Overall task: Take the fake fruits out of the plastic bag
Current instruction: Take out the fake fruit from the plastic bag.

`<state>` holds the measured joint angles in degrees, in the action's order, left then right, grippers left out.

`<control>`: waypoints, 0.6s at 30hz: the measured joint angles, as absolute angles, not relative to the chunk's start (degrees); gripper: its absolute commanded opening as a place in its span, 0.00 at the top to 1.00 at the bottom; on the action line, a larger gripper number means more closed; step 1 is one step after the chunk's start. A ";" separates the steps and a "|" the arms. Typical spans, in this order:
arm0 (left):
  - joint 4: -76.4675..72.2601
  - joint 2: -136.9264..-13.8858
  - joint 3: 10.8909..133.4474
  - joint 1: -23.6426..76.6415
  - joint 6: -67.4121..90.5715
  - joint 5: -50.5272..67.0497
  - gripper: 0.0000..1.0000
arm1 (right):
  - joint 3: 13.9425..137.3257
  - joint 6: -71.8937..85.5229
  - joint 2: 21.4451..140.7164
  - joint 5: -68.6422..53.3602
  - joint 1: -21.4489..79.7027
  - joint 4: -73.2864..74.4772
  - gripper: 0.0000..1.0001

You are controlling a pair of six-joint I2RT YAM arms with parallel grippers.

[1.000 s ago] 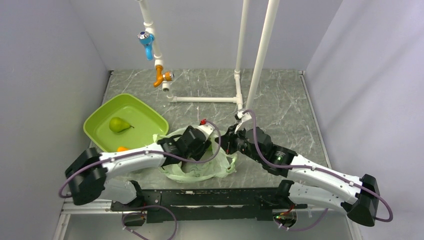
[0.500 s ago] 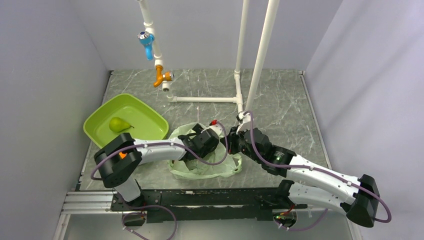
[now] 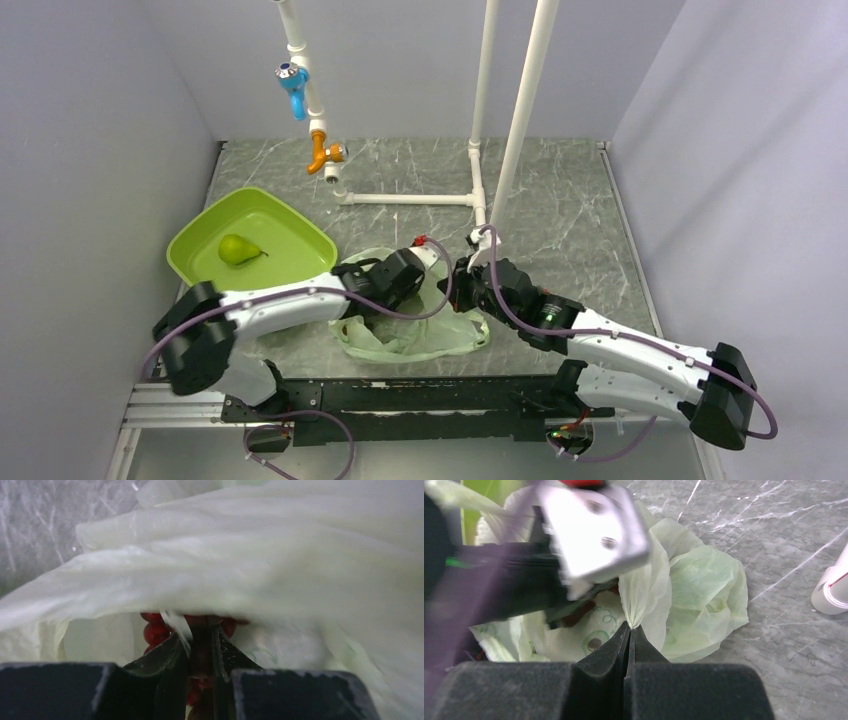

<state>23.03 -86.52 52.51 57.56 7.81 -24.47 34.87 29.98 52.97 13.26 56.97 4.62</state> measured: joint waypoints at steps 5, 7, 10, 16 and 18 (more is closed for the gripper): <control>26.28 -74.08 52.51 57.69 10.33 -13.30 0.85 | 34.94 29.02 55.24 13.17 57.17 3.79 1.00; 27.51 -69.32 52.51 57.71 11.79 -8.97 0.85 | 35.27 28.47 56.21 13.23 57.14 3.77 1.00; 29.54 -63.26 52.34 57.74 13.56 -3.53 0.84 | 36.23 27.77 57.12 13.54 57.06 3.77 1.00; 30.48 -54.04 50.19 57.78 14.57 5.08 0.83 | 39.29 26.57 57.95 15.03 56.62 3.73 1.00; 30.83 -52.84 49.74 57.78 14.55 6.70 0.86 | 40.60 26.39 58.67 15.18 56.53 3.40 1.00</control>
<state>30.83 -52.84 49.74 57.78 14.55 6.70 40.60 26.39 58.67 15.18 56.53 3.40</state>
